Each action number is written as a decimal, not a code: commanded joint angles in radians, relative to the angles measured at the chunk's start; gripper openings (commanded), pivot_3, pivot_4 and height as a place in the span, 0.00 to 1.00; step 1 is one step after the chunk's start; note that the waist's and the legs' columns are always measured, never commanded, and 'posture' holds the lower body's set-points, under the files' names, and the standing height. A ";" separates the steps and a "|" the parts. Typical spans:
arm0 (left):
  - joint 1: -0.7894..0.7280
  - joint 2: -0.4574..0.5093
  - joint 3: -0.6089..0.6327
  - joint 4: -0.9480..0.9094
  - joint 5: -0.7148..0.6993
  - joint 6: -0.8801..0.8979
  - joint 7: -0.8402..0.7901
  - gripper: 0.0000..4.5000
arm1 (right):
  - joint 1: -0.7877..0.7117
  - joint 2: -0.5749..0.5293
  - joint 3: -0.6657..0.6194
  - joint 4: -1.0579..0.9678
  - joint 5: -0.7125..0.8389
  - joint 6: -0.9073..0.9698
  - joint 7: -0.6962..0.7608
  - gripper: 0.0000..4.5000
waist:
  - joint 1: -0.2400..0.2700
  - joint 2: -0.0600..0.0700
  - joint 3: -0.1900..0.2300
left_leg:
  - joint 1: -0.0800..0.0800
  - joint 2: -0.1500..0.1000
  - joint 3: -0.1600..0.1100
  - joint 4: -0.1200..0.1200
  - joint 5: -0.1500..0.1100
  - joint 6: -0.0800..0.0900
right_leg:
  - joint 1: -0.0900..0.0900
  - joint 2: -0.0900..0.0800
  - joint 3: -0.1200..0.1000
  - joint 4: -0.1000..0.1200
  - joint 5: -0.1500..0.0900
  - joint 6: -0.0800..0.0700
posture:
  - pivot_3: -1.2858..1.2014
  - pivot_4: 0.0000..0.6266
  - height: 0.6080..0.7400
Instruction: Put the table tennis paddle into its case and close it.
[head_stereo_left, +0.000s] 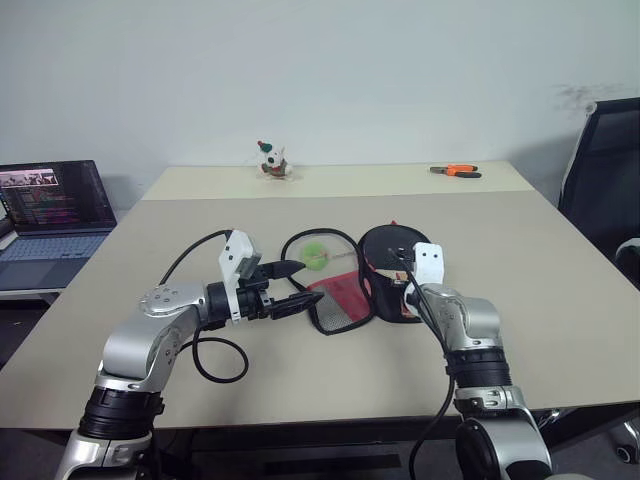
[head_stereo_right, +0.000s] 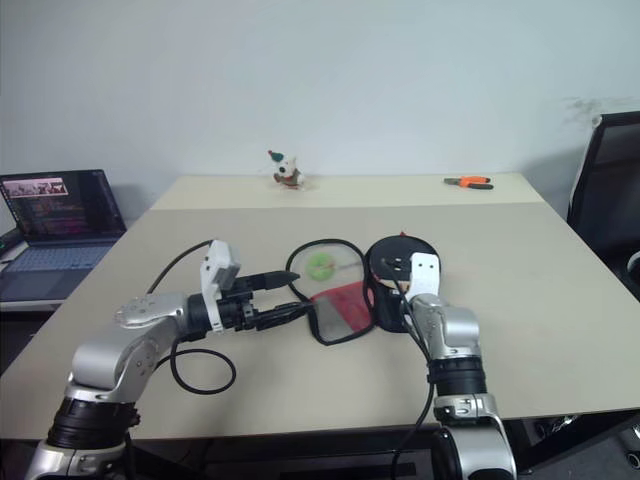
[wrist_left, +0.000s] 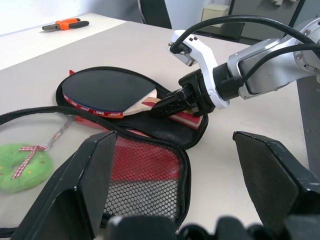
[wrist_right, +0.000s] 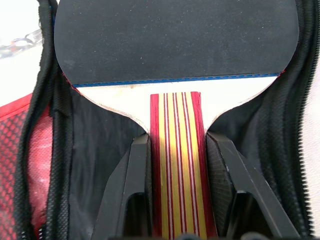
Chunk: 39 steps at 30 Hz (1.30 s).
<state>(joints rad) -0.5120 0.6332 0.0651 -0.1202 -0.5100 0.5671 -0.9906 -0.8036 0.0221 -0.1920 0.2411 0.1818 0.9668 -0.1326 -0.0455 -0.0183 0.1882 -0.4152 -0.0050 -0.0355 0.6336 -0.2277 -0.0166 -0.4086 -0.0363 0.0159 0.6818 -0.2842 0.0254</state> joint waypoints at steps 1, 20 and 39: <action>0.000 0.011 0.015 -0.038 -0.011 -0.005 0.009 0.91 | -0.003 0.015 0.001 -0.076 0.024 0.001 0.011 0.53 | 0.000 0.000 0.000 | 0.000 0.000 0.000 0.000 0.000 0.000 | 0.000 0.000 0.000 0.000 0.000 0.000 | 0.52 0.24 1.00; -0.020 0.034 -0.013 0.229 0.200 -0.139 0.133 0.77 | 0.060 -0.476 0.093 -0.638 0.395 0.183 0.699 1.00 | 0.006 0.000 0.000 | 0.000 0.000 -0.004 0.008 0.000 0.001 | 0.004 0.001 -0.003 0.002 0.001 0.000 | 0.52 0.24 1.00; -0.345 -0.125 -0.122 0.983 0.458 -0.476 0.226 0.00 | 0.138 -0.721 0.146 -0.718 0.479 0.058 0.904 1.00 | 0.017 -0.001 0.000 | -0.002 -0.001 -0.005 0.011 -0.001 0.001 | 0.004 0.000 -0.007 0.001 0.002 0.002 | 0.52 0.24 1.00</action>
<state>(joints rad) -0.8198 0.5148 -0.0556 0.8256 -0.0687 0.1381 -0.7739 -0.6565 -0.6888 -0.0400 -0.4491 0.6649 1.0577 0.7656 -0.0283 -0.0194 0.1878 -0.4177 -0.0063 -0.0404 0.6451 -0.2283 -0.0157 -0.4046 -0.0362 0.0079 0.6828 -0.2823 0.0277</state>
